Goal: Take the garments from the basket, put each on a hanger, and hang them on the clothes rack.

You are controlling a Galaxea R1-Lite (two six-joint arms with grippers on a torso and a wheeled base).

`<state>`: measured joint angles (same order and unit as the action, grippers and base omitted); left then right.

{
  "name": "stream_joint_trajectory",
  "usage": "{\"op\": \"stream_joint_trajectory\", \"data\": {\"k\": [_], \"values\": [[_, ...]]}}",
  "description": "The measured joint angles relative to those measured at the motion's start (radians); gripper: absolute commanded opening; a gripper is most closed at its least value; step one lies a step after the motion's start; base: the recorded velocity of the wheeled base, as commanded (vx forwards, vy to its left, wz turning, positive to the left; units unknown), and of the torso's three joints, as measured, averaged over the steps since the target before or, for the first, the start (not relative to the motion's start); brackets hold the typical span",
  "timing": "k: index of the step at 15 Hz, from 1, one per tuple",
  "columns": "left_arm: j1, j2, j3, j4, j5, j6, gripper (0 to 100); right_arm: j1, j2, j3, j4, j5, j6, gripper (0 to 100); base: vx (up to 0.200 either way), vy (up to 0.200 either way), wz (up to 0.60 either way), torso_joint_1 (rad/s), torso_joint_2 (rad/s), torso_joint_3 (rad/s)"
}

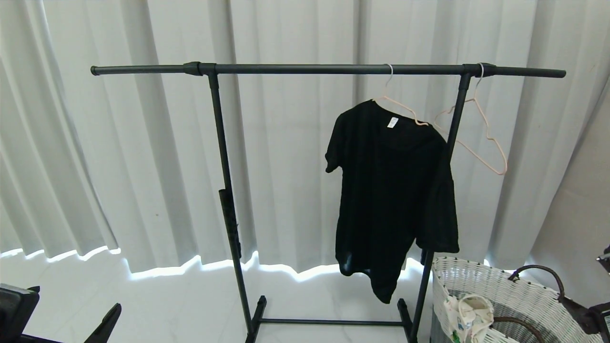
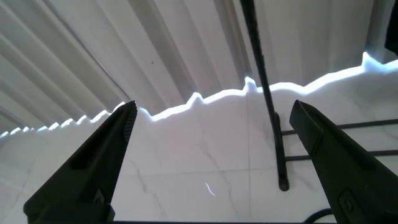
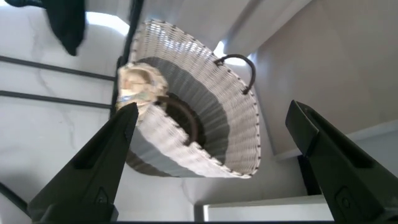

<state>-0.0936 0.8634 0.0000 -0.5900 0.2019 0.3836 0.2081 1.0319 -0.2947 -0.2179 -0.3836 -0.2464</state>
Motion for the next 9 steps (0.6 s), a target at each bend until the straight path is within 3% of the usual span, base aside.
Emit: {"op": "stream_joint_trajectory", "data": {"k": [8, 9], "values": [[0.000, -0.003, 0.000, 0.003, -0.017, -0.002, 100, 0.004, 0.035, 0.009, 0.000, 0.010, -0.012, 100, 0.000, 0.000, 0.00, 0.000, 0.00, 0.000], [0.000, -0.001, 0.000, 0.003, -0.018, -0.003, 100, 0.006, 0.050, 0.007, 0.000, 0.011, -0.011, 100, 0.200, 0.000, 0.00, 0.002, 0.00, 0.007]]}}
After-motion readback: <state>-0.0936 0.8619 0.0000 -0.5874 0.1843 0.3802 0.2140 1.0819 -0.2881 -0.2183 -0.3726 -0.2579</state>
